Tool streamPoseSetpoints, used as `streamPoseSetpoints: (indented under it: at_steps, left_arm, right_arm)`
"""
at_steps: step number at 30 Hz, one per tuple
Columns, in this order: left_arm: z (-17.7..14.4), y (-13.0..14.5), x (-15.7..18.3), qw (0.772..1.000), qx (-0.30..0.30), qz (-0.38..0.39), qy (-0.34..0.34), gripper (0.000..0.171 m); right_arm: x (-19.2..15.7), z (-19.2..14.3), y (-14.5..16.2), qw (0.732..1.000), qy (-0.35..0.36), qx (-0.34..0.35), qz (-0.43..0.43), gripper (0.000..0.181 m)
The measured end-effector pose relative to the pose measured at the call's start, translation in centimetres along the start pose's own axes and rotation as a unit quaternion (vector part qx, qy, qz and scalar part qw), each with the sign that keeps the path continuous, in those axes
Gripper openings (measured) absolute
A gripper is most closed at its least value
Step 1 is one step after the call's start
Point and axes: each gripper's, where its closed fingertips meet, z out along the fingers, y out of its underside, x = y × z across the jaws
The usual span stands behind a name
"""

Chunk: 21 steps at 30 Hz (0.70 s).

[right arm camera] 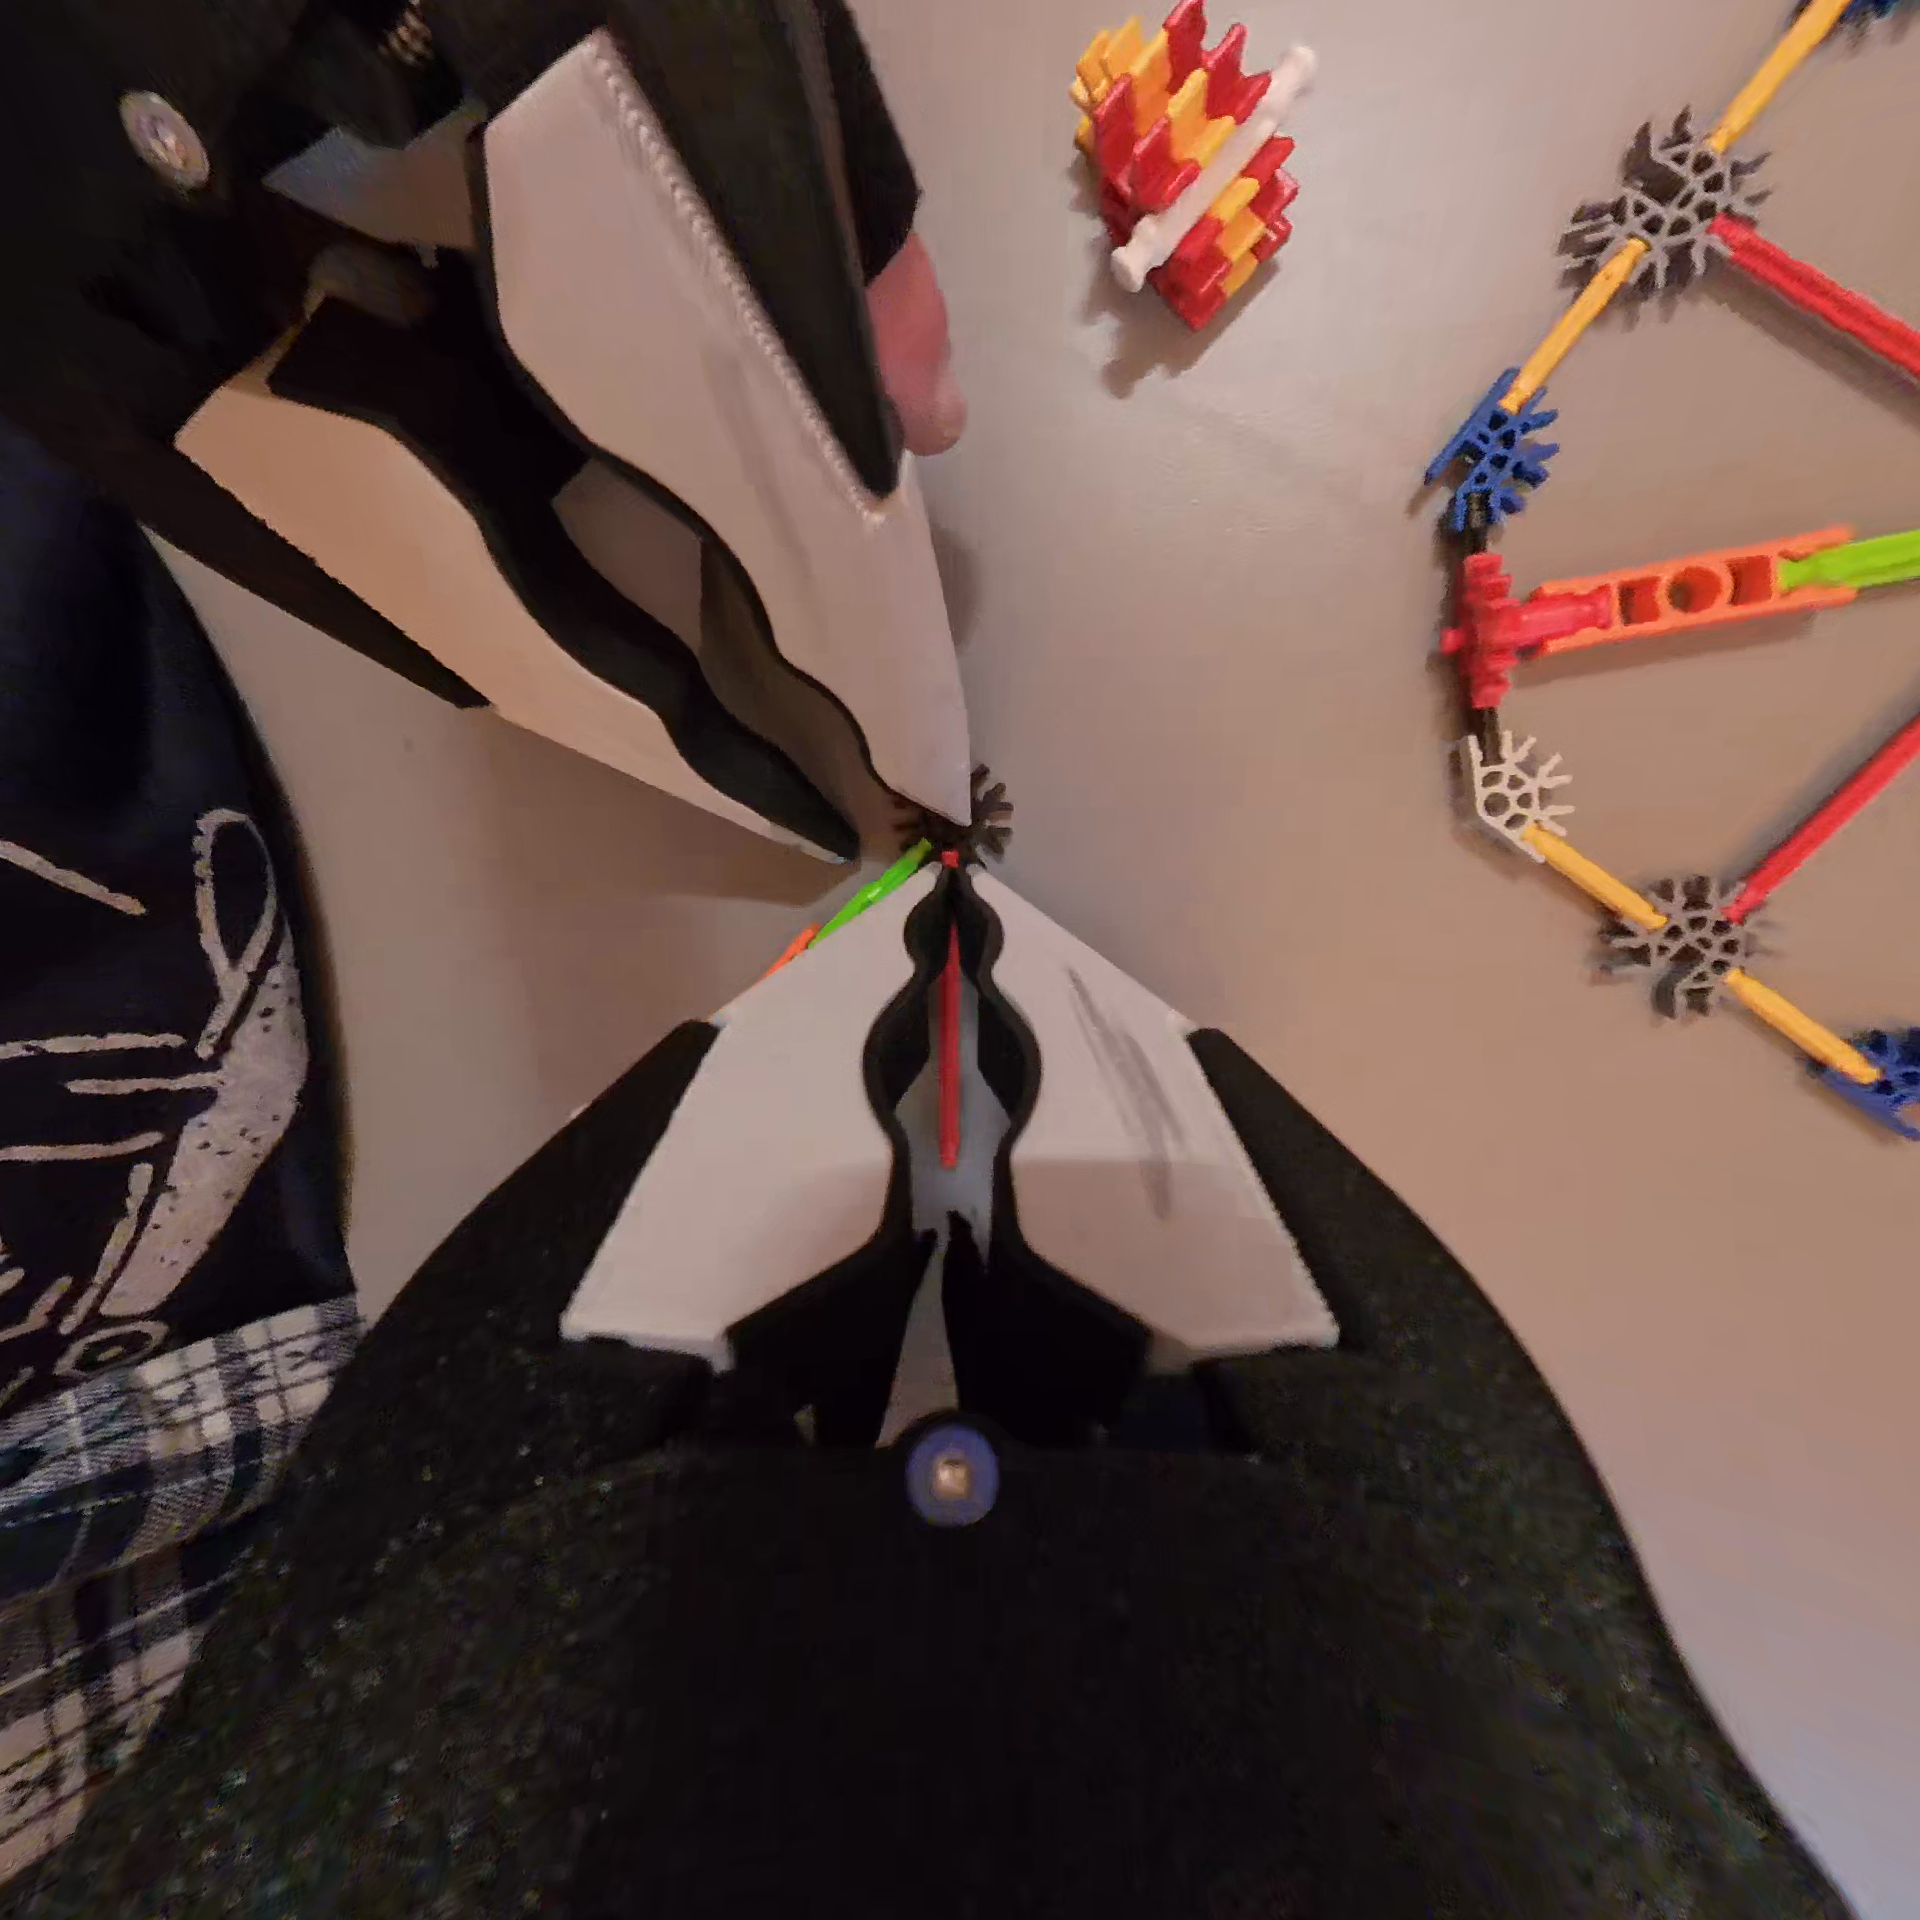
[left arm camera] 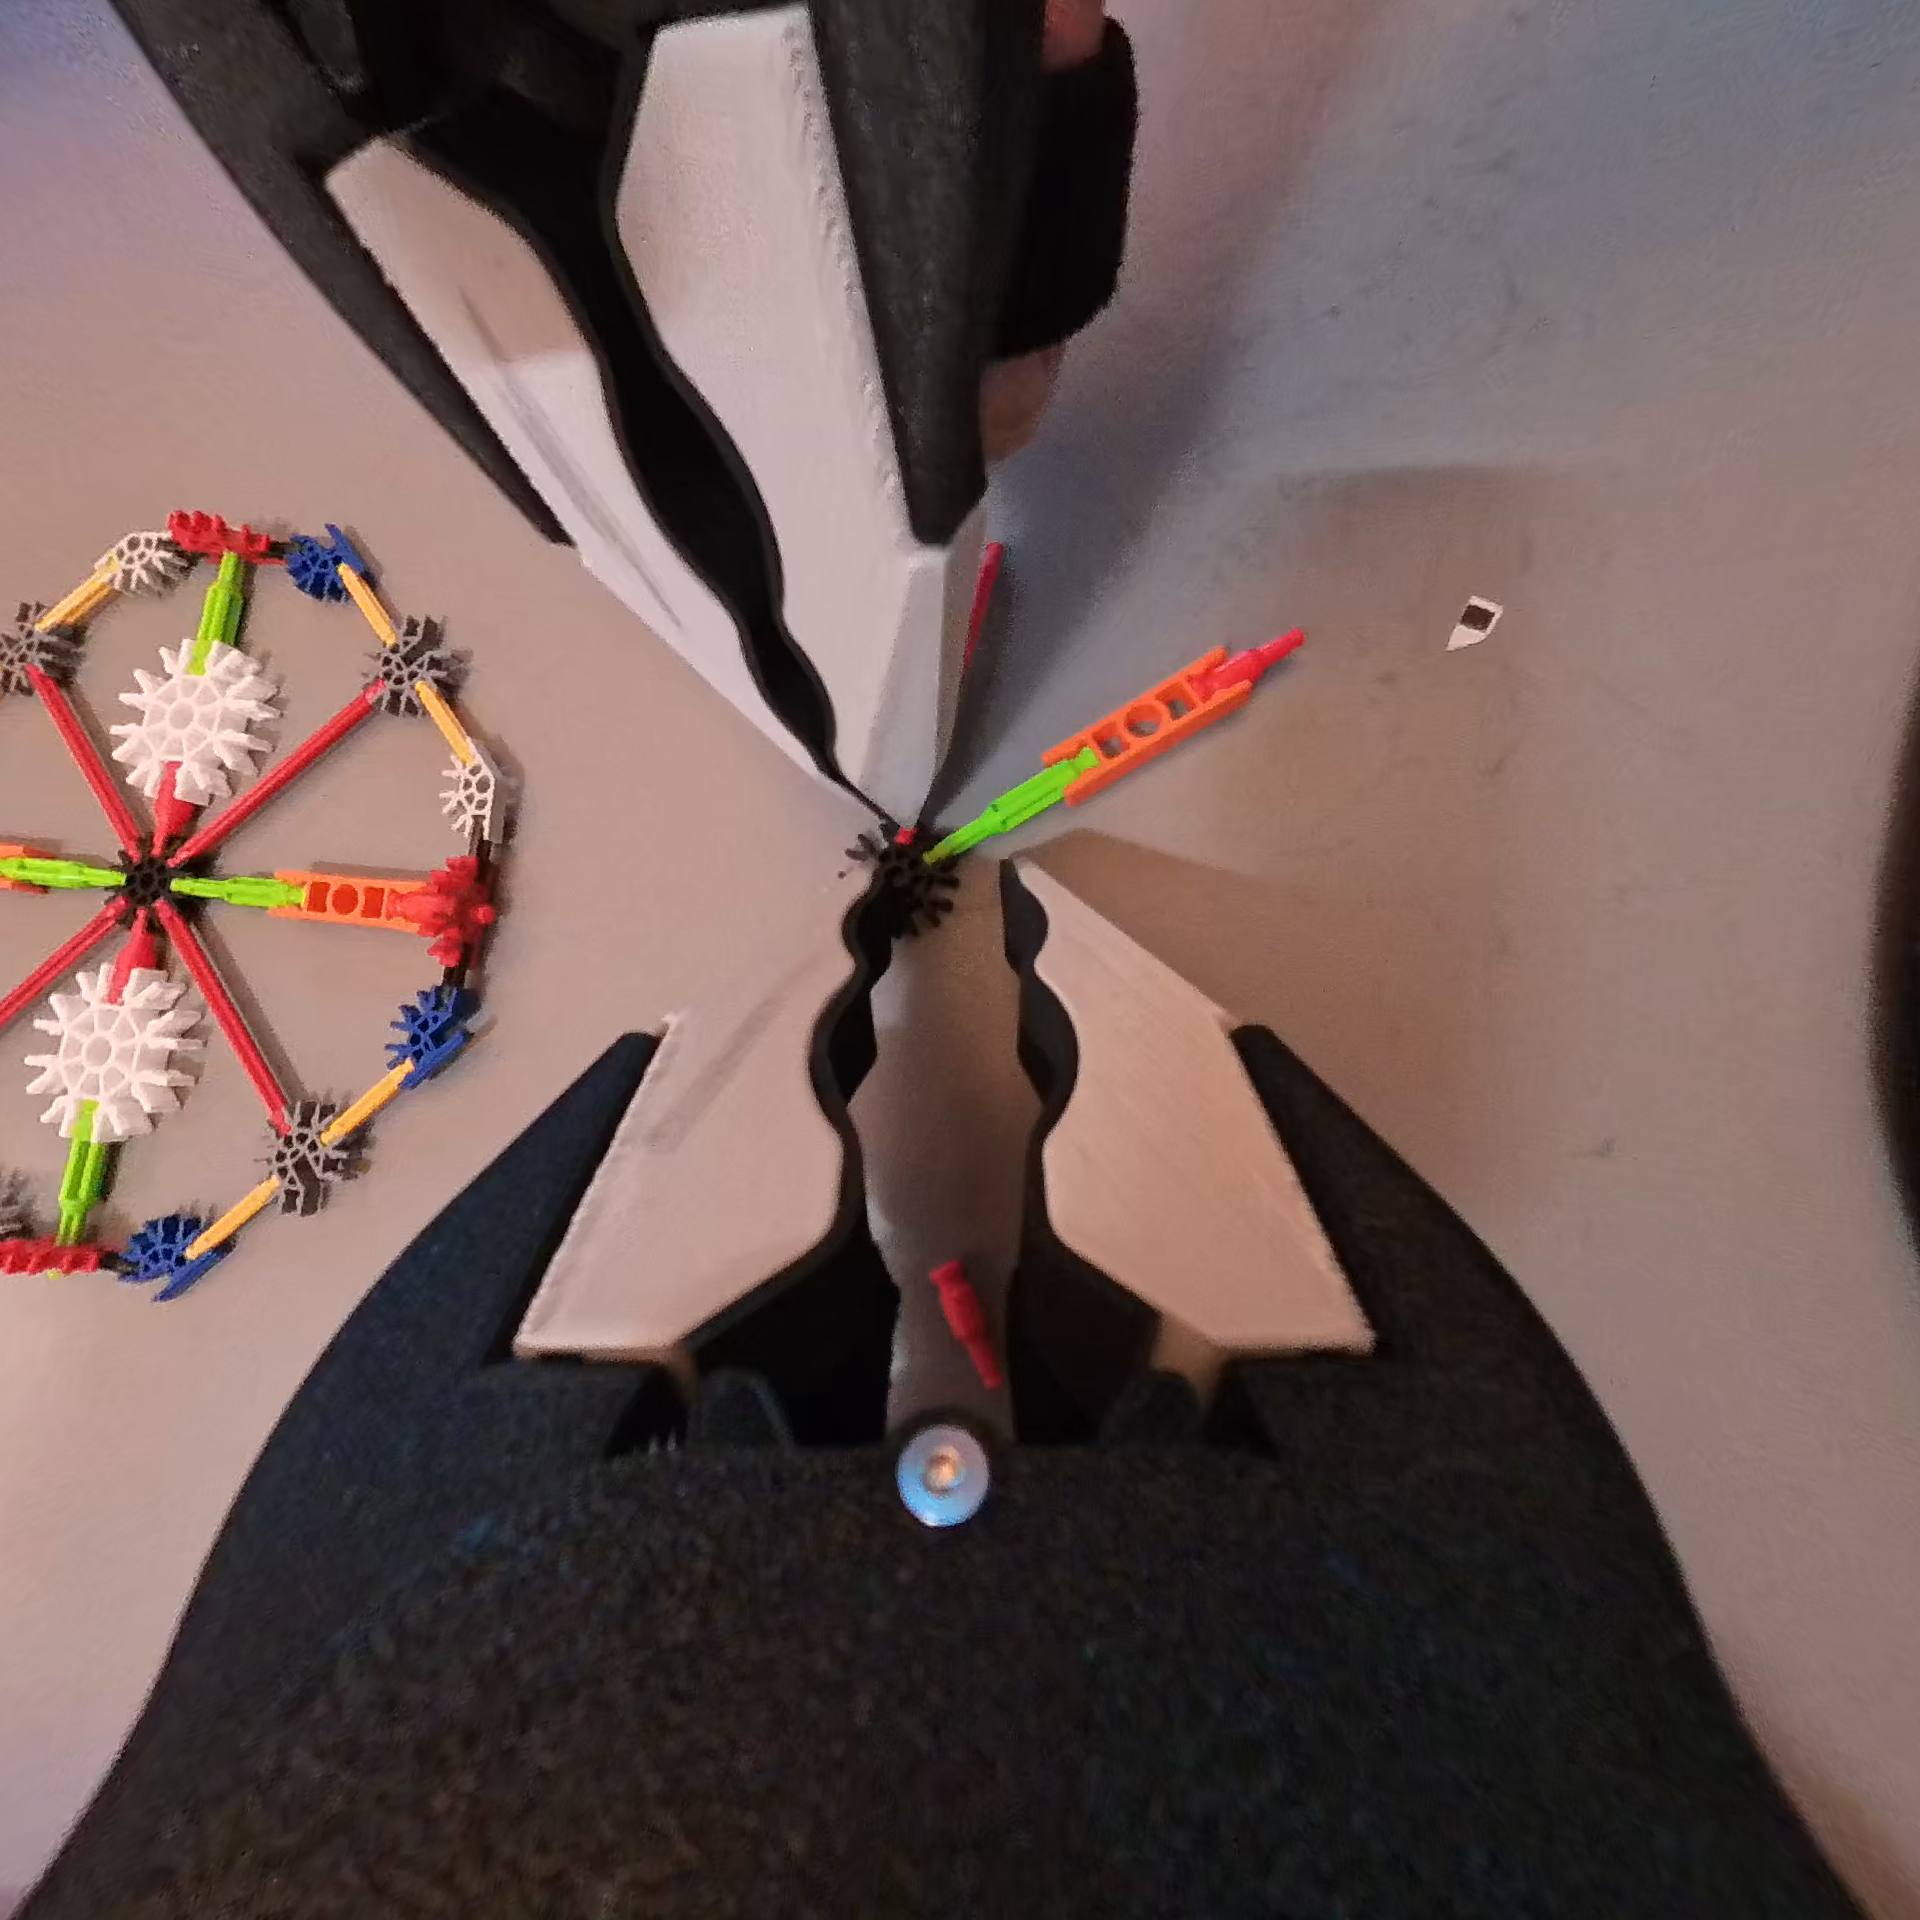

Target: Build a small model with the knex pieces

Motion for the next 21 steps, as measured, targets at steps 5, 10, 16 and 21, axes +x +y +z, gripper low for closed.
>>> streamPoseSetpoints:
  at_steps: [5, 10, 16, 21]
  left_arm:
    - [0.02, -0.02, 0.0, 1.0, 0.002, -0.003, 0.002, 0.02]
    - [0.08, -0.09, 0.01, 1.0, 0.002, -0.002, 0.001, 0.019]
    - [0.07, -0.1, 0.08, 1.0, 0.002, -0.001, 0.001, 0.017]
    - [0.05, -0.04, 0.08, 1.0, 0.001, 0.001, 0.001, 0.017]
  right_arm:
    - [0.09, -0.01, -0.17, 0.999, -0.015, 0.022, 0.029, 0.0]
    - [0.13, 0.01, -0.01, 1.0, 0.013, -0.004, 0.0, 0.0]
    - [0.12, 0.28, 0.64, 0.995, 0.064, -0.047, -0.053, 0.0]
    - [0.14, 0.31, 0.44, 0.991, 0.097, -0.043, -0.076, 0.0]
